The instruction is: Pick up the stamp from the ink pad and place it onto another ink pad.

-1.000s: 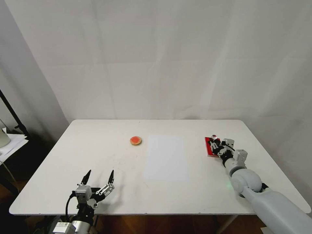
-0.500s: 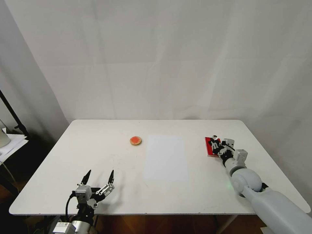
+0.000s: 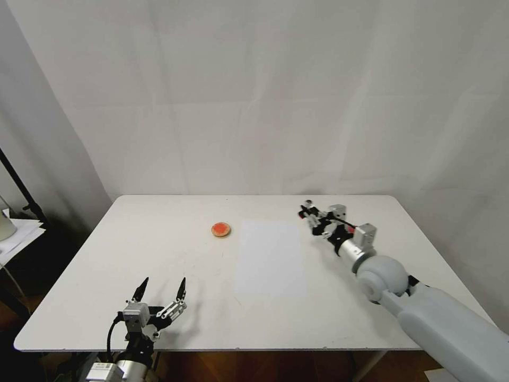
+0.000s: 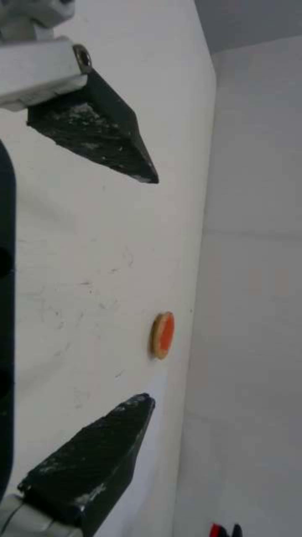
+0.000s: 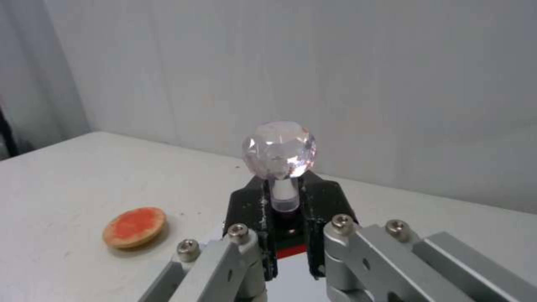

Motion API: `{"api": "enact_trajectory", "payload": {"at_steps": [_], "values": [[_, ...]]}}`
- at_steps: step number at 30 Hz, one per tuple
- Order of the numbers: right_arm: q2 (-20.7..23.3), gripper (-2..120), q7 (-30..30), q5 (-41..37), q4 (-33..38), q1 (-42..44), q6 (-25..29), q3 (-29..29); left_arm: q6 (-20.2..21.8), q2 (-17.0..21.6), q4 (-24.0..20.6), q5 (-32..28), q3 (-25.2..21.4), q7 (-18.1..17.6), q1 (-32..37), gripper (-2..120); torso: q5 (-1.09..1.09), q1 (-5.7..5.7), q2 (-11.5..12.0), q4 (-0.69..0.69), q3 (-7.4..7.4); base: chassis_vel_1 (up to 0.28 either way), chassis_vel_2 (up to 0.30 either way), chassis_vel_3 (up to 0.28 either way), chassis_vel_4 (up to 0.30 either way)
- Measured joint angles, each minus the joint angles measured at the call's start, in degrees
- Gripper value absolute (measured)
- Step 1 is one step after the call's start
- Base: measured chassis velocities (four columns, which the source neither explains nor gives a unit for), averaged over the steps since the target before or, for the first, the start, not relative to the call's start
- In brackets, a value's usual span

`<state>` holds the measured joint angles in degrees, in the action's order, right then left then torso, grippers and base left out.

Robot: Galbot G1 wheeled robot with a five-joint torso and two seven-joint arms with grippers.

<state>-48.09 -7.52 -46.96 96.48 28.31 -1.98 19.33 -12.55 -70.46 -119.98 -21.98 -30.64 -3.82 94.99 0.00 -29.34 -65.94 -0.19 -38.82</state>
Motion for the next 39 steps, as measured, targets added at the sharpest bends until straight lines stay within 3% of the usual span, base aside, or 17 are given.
{"api": "enact_trajectory", "payload": {"at_steps": [4, 10, 30, 39], "values": [[-3.4, 9, 0.1, 0.5, -3.8, -3.8, -0.7, 6.4, 0.0, 0.0, 0.0, 0.0, 0.0, 0.0, 0.0, 100, 0.00, 0.00, 0.0, -0.01, 0.00, 0.000, 0.000, 0.000, 0.000], [-5.4, 9, -0.6, -2.0, -7.9, -4.4, -2.3, 8.8, 0.0, 0.0, 0.0, 0.0, 0.0, 0.0, 0.0, 100, 0.00, 0.00, 0.0, -0.03, 0.00, 0.000, 0.000, 0.000, 0.000], [-4.8, 9, -0.8, -3.0, -7.9, -1.1, -2.1, 8.9, 0.0, 0.0, 0.0, 0.0, 0.0, 0.0, 0.0, 100, 0.00, 0.01, 0.0, -0.02, 0.02, 0.000, 0.000, 0.000, 0.000], [-4.3, 9, -0.7, -4.6, -5.2, -4.4, -2.3, 9.4, 0.0, 0.0, 0.0, 0.0, 0.0, 0.0, 0.0, 100, 0.00, 0.01, 0.0, -0.03, 0.00, 0.000, 0.000, 0.000, 0.000]]}}
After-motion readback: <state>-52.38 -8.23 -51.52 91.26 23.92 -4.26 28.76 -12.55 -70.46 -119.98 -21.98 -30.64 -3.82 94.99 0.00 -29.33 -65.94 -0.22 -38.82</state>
